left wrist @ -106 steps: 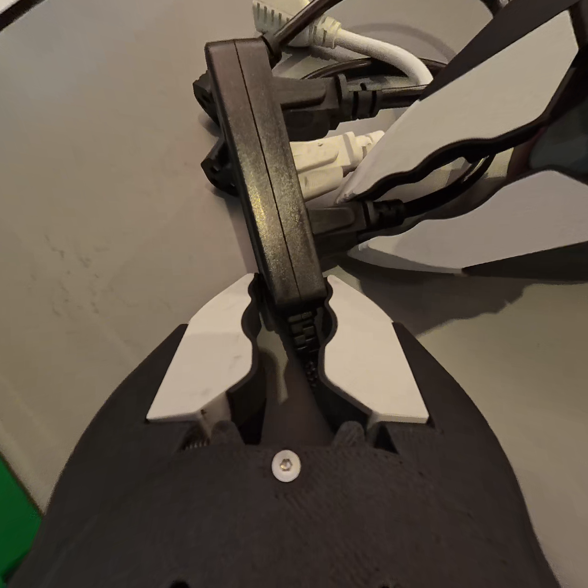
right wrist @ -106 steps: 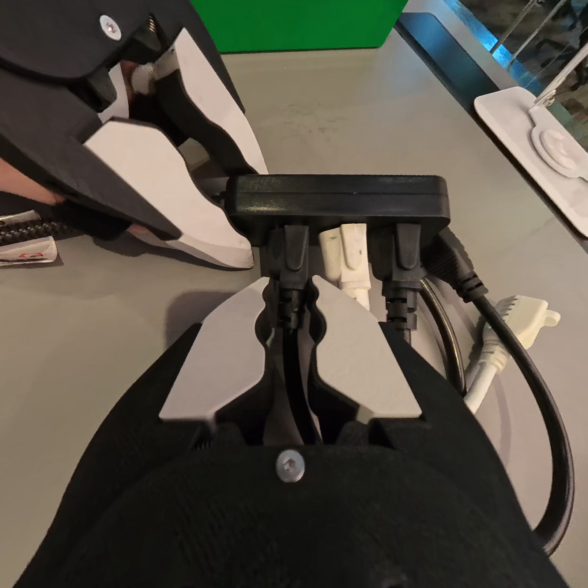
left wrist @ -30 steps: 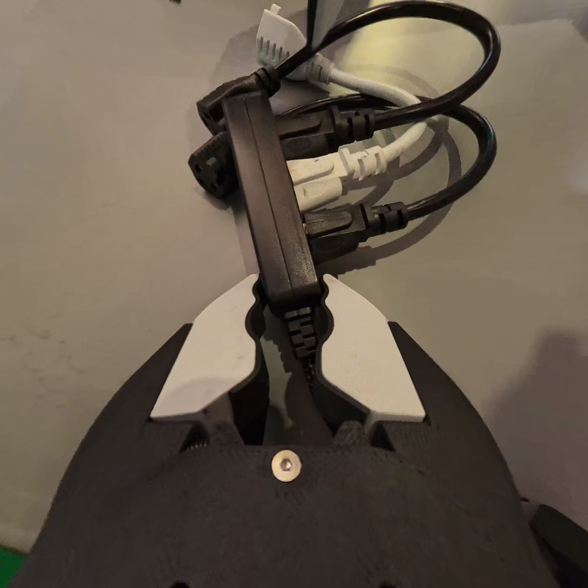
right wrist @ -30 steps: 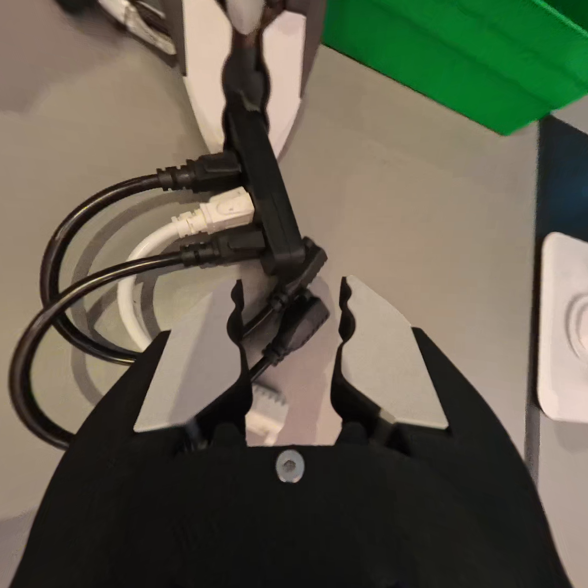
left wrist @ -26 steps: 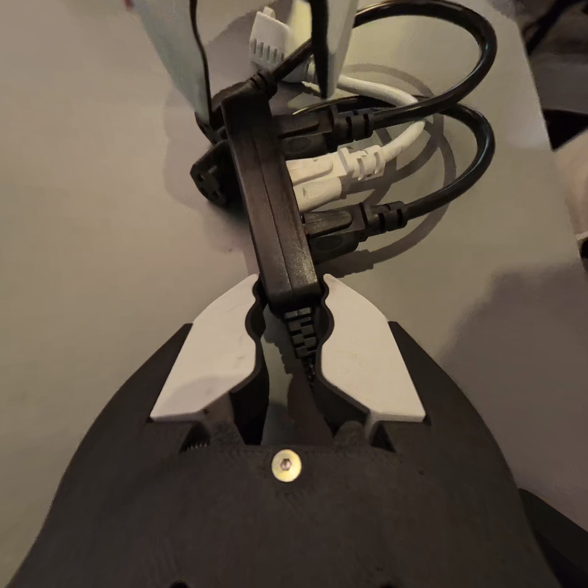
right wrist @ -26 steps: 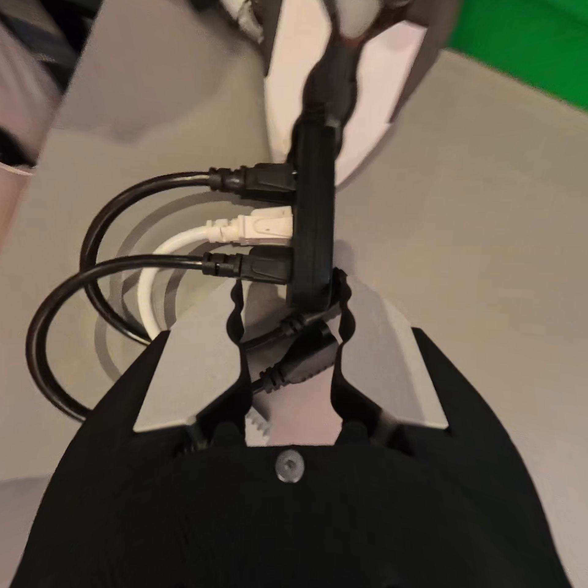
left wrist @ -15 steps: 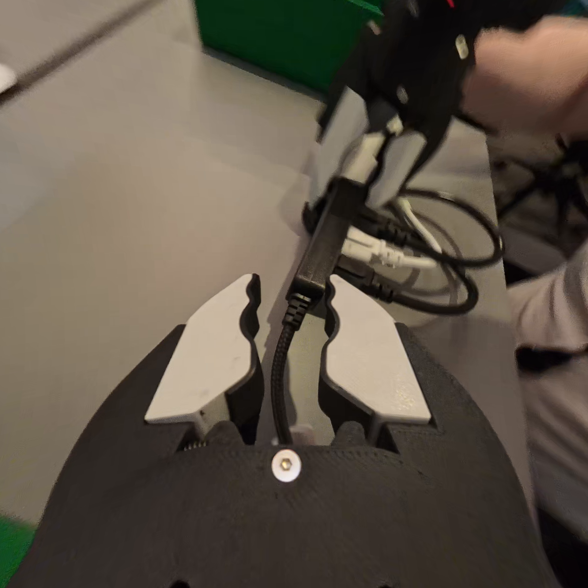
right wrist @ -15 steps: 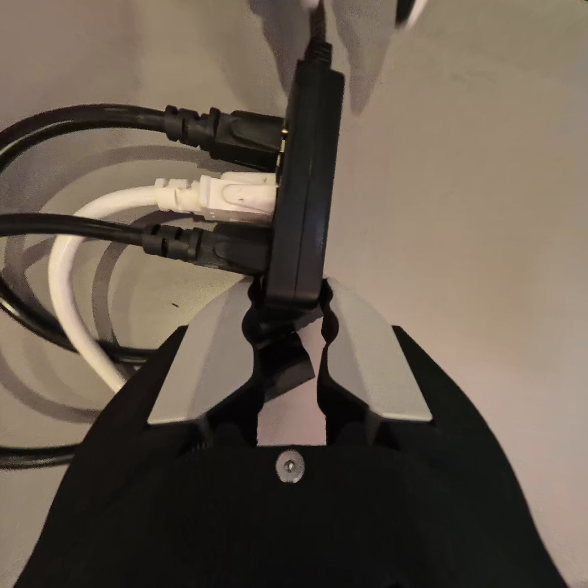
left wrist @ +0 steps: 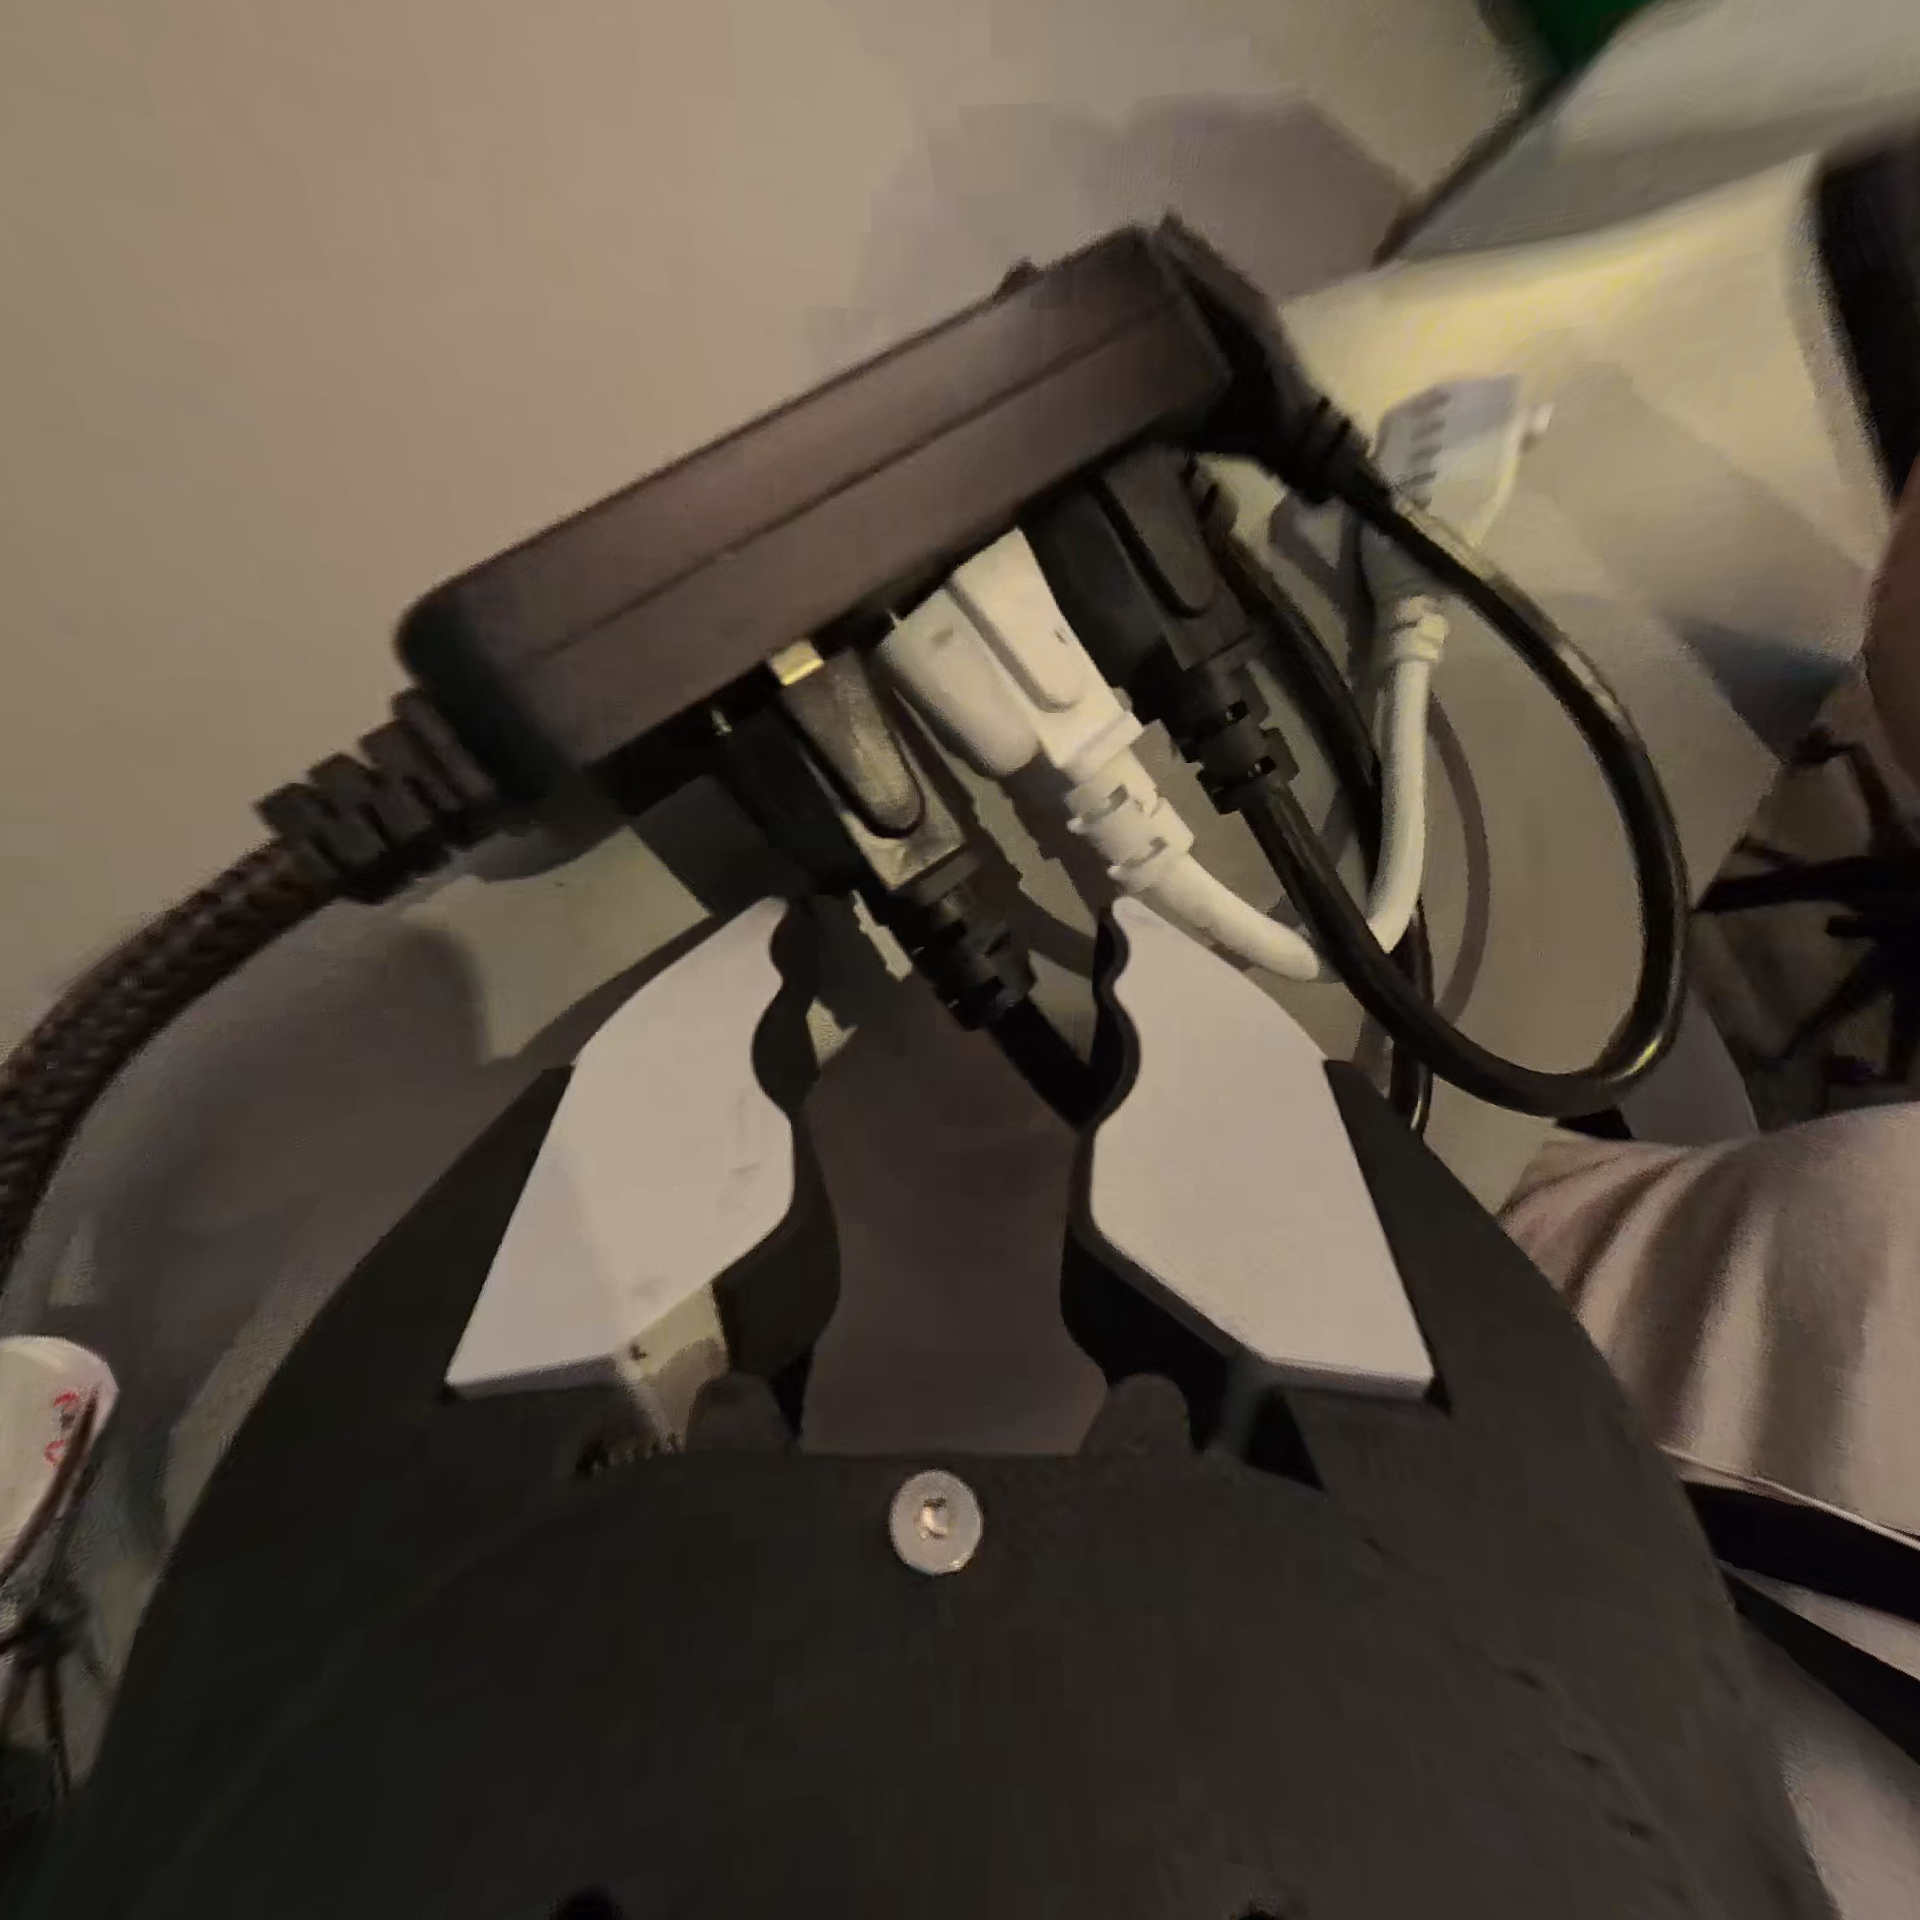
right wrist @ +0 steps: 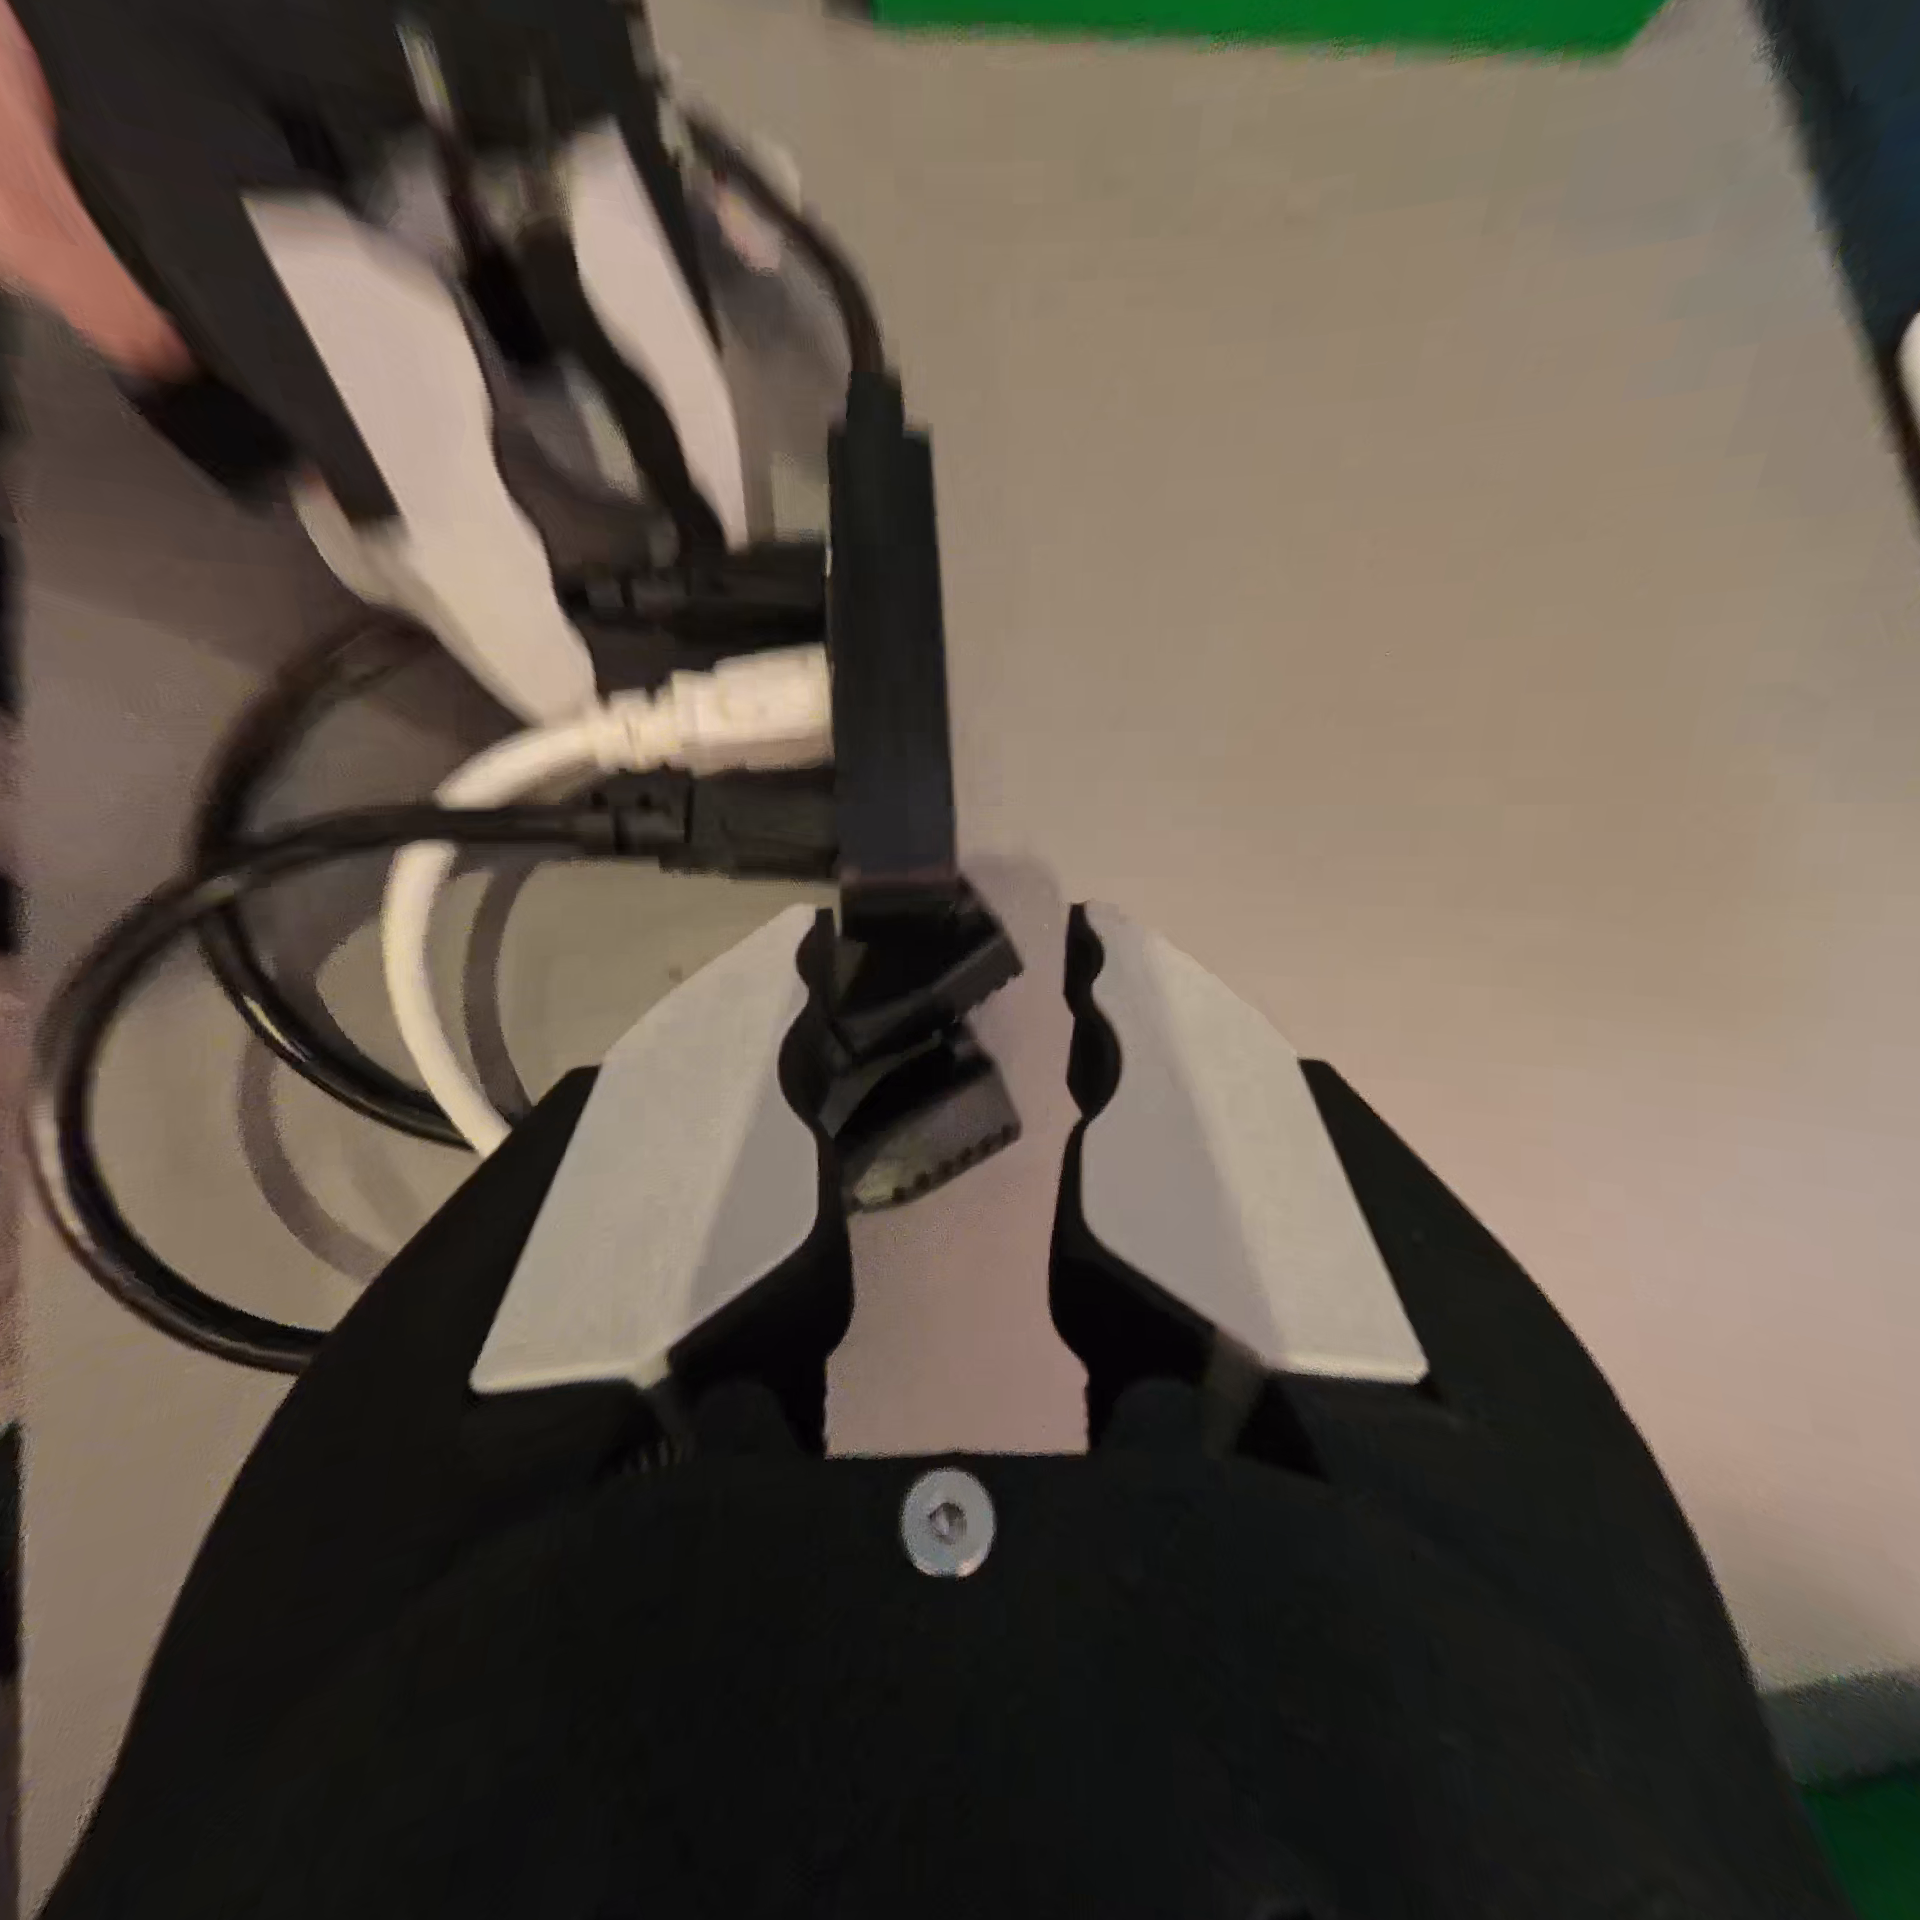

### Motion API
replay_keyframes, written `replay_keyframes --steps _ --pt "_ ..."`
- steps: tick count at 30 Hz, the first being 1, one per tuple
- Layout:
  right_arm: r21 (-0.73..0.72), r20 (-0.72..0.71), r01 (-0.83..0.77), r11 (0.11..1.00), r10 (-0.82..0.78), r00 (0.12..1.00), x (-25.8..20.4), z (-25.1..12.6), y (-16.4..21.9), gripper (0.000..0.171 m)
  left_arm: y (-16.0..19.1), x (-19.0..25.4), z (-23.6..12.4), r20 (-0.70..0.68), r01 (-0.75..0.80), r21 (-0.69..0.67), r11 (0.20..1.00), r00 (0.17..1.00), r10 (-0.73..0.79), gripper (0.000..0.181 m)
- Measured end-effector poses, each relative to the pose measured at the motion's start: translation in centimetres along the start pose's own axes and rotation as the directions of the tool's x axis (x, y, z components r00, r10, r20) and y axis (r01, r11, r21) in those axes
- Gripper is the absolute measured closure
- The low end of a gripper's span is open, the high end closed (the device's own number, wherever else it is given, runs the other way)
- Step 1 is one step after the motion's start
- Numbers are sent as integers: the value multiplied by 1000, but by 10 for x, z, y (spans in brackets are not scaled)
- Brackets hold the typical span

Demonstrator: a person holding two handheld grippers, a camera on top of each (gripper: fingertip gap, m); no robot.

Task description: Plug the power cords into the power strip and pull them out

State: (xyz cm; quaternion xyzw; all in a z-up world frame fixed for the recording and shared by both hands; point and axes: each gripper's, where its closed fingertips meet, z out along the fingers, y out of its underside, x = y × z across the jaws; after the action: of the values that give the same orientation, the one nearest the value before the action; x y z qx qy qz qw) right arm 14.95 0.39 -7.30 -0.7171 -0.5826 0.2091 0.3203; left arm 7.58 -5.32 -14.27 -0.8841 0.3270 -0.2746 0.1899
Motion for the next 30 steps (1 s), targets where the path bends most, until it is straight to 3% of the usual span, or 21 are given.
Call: replay_keyframes --steps 2,3,4,7,9,11,16,19,25,30 --pt "140 66 -72 988 64 996 6 -3 -34 128 4 -7 4 79 -23 -57 998 996 27 141" --pt "140 139 -103 985 84 987 1 5 -41 130 3 -10 4 108 -27 -76 997 994 36 143" --pt "71 204 -102 992 86 975 -7 18 -38 130 3 -9 3 101 -37 -95 995 994 46 156" --pt "-199 131 -29 980 56 990 -1 59 -13 131 4 -14 5 123 -53 -128 990 990 69 157" --pt "-270 213 -44 962 105 972 -14 66 -10 143 4 -15 5 130 -49 -145 988 989 68 158" --pt "-329 199 -54 943 126 972 -14 67 -6 142 3 -17 6 158 -59 -156 986 984 84 158" --pt "-331 210 -5 944 79 975 -15 61 6 136 5 -18 5 180 -79 -175 981 977 111 157" --pt "-303 211 -34 953 101 972 -13 62 5 140 4 -17 5 164 -58 -133 989 983 80 158" --pt "-304 221 18 952 53 974 -17 71 4 140 4 -15 6 178 -156 -40 987 971 160 151" --pt "-285 186 60 957 -7 982 -17 73 1 142 3 -18 5 152 -164 -35 986 974 167 157"
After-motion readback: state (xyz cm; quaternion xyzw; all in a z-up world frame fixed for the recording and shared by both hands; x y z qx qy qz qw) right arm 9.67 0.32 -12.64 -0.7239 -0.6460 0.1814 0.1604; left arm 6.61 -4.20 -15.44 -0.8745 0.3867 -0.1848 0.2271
